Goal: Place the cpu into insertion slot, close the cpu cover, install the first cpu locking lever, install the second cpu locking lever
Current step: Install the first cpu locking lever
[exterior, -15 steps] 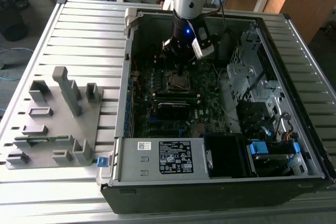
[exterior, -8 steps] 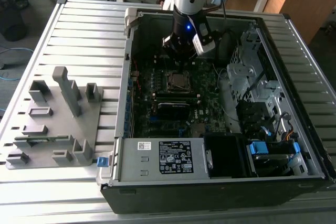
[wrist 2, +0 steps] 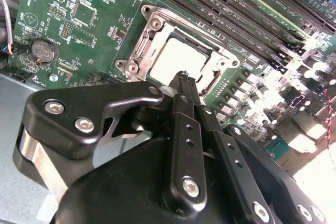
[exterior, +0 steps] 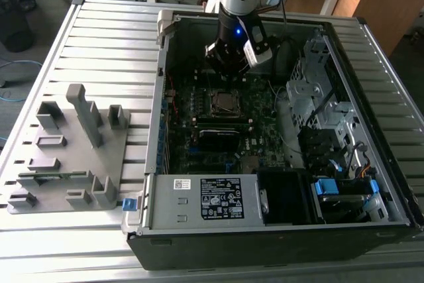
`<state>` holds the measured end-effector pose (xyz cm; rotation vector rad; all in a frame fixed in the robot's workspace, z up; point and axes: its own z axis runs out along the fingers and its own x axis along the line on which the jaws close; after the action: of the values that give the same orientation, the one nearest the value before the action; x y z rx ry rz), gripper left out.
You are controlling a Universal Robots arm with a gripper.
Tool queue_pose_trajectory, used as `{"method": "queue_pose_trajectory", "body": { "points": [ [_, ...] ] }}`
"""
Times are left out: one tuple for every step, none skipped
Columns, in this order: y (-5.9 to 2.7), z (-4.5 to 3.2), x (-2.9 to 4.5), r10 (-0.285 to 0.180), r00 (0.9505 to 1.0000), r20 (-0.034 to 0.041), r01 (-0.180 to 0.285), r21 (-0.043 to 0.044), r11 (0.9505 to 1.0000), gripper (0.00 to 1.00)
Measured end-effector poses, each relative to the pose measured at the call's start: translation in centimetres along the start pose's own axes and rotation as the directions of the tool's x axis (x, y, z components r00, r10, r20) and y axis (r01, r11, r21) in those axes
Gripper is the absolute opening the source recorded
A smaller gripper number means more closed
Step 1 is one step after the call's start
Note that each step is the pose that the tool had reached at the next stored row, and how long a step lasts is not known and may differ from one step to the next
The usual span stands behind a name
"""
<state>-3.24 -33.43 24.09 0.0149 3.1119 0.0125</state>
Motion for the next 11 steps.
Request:
{"method": "queue_pose_trajectory", "body": {
  "points": [
    [0.00, -0.01, 0.00, 0.000, 1.0000, 0.0000, 0.000, 0.0000, 1.0000, 0.10],
    [0.00, -0.01, 0.00, 0.000, 1.0000, 0.0000, 0.000, 0.0001, 1.0000, 0.10],
    [0.00, -0.01, 0.00, 0.000, 1.0000, 0.0000, 0.000, 0.0000, 1.0000, 0.10],
    [0.00, -0.02, 0.00, 0.000, 1.0000, 0.0000, 0.000, 0.0001, 1.0000, 0.10],
    [0.00, -0.02, 0.00, 0.000, 1.0000, 0.0000, 0.000, 0.0000, 1.0000, 0.10],
    [0.00, -0.02, 0.00, 0.000, 1.0000, 0.0000, 0.000, 0.0000, 1.0000, 0.10],
    [0.00, -0.02, 0.00, 0.000, 1.0000, -0.0001, 0.000, 0.0001, 1.0000, 0.10],
    [0.00, -0.02, 0.00, 0.000, 1.0000, 0.0000, 0.000, 0.0000, 1.0000, 0.10],
    [0.00, -0.03, 0.00, 0.000, 1.0000, 0.0000, 0.000, 0.0000, 1.0000, 0.10],
    [0.00, -0.03, 0.02, 0.000, 1.0000, 0.0000, 0.000, 0.0001, 1.0000, 0.10],
    [0.00, -0.03, 0.08, 0.000, 1.0000, -0.0001, 0.000, 0.0002, 1.0000, 0.10]
  ]
}}
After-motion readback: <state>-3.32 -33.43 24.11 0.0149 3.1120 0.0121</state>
